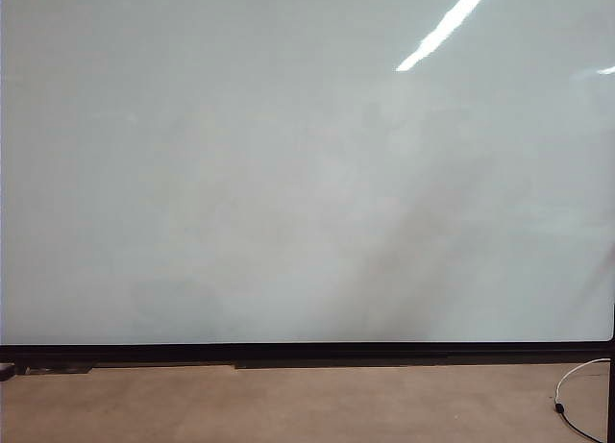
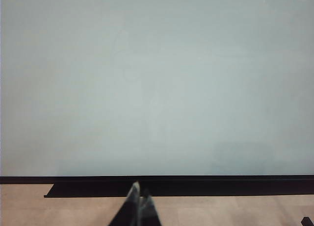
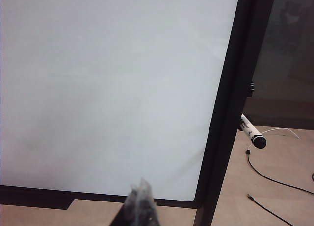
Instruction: Pick up the pen on the shelf to the right of the whiteboard and draw a check mark.
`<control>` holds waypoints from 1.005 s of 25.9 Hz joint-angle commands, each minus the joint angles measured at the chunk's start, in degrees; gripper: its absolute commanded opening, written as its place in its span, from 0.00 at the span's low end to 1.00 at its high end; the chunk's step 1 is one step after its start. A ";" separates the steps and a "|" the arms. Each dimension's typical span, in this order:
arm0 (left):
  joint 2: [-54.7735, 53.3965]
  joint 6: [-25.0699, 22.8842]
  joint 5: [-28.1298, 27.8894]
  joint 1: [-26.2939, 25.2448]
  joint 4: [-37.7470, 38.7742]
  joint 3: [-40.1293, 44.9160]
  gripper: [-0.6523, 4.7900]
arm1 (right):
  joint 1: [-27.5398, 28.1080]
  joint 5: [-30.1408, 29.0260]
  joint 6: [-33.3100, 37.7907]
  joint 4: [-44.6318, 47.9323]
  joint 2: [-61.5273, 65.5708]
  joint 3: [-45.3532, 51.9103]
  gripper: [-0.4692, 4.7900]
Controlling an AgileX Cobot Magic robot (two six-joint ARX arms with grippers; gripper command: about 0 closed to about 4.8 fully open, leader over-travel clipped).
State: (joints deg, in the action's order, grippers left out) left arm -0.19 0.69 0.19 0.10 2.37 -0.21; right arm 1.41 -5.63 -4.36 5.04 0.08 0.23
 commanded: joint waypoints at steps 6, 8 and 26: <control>0.00 -0.24 0.00 0.00 -0.72 -0.15 0.11 | 0.04 0.13 0.07 0.68 0.00 -0.26 0.10; 0.00 -0.24 0.00 0.00 -0.72 -0.17 0.11 | 0.04 0.17 0.07 0.77 0.00 -0.26 0.10; 0.00 -0.24 0.02 0.00 -0.72 -0.17 0.11 | 0.11 3.37 0.26 3.37 0.00 -0.26 0.09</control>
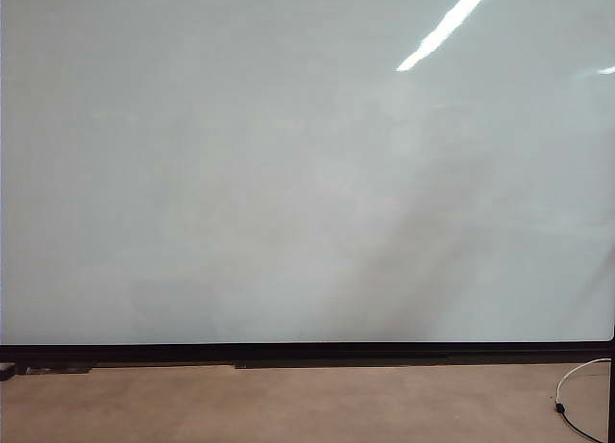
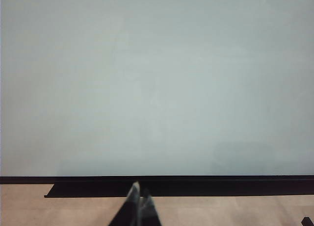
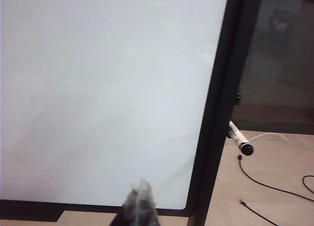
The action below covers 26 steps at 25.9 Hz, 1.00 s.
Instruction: Pick up the pen on the shelf to the right of the whiteboard and draw a check mark.
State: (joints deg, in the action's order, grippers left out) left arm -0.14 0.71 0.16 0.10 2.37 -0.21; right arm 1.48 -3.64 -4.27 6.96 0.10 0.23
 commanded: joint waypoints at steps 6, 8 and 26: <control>-0.04 -0.26 0.04 0.00 -0.72 -0.17 0.11 | 0.07 8.74 0.17 1.42 -0.02 -0.26 0.09; -0.04 -0.26 0.04 0.00 -0.72 -0.17 0.11 | 0.07 9.86 0.20 1.22 -0.02 -0.26 0.09; -0.04 -0.26 0.02 0.00 -0.72 -0.17 0.11 | 0.22 14.29 0.83 2.89 8.98 -0.26 0.49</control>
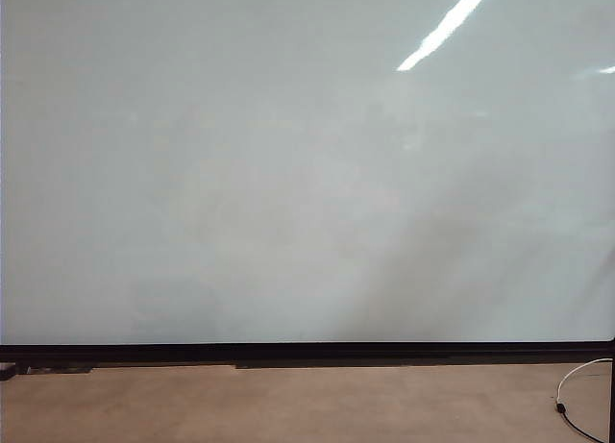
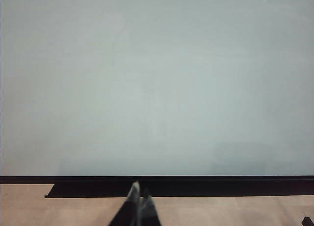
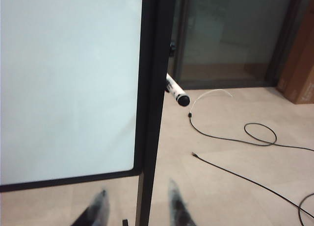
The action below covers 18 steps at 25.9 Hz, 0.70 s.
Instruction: Pick up the pen on the shelf to the right of the whiteboard and draw a check mark.
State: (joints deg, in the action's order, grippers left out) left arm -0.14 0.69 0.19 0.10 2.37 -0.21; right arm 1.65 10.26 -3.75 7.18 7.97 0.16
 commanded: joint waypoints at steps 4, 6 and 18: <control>-0.04 -0.24 0.02 0.00 -0.72 -0.17 0.11 | 0.07 1.73 0.31 4.76 3.43 -0.22 0.58; -0.04 -0.24 0.02 0.00 -0.72 -0.17 0.11 | 0.28 1.90 0.33 5.62 4.98 -0.22 0.62; -0.04 -0.24 0.02 0.00 -0.72 -0.17 0.11 | 6.36 -0.37 0.59 20.11 20.50 -0.39 0.80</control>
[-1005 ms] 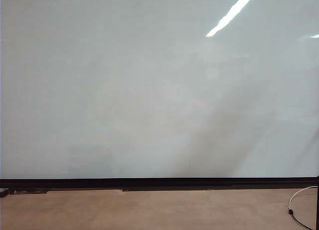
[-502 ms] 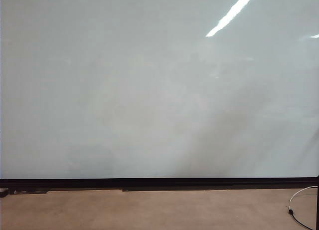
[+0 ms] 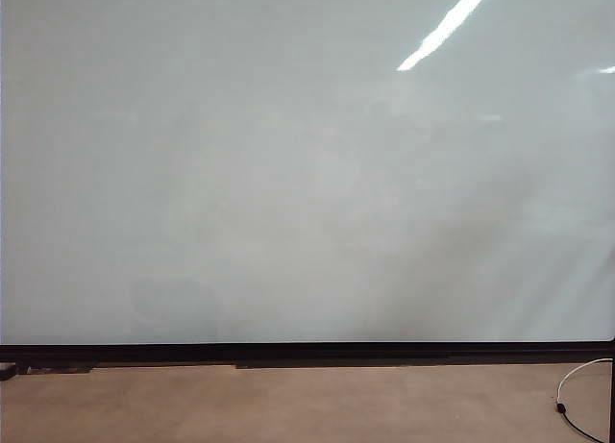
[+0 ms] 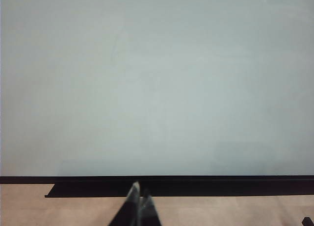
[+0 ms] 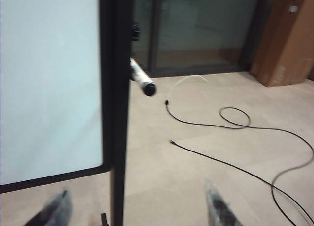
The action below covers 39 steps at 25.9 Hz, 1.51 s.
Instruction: Pick up the pen on the shelf to the right of the whiteboard and draw a check mark.
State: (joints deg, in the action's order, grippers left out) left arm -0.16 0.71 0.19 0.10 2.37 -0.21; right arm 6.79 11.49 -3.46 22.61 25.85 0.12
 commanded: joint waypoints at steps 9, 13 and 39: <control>-0.02 -0.26 0.00 0.00 -0.72 -0.15 0.11 | 4.37 -5.40 -0.22 21.14 24.15 -3.39 0.81; -0.02 -0.26 0.02 0.00 -0.72 -0.17 0.11 | 5.84 -9.90 -0.61 28.30 35.01 -6.67 0.81; -0.02 -0.26 0.00 0.02 -0.70 -0.15 0.11 | 10.51 -13.09 -3.67 45.55 59.30 -15.80 0.91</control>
State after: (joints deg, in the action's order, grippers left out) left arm -0.19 0.71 0.19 0.10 2.37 -0.21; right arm 16.71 -0.58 -6.35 67.00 85.06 -15.03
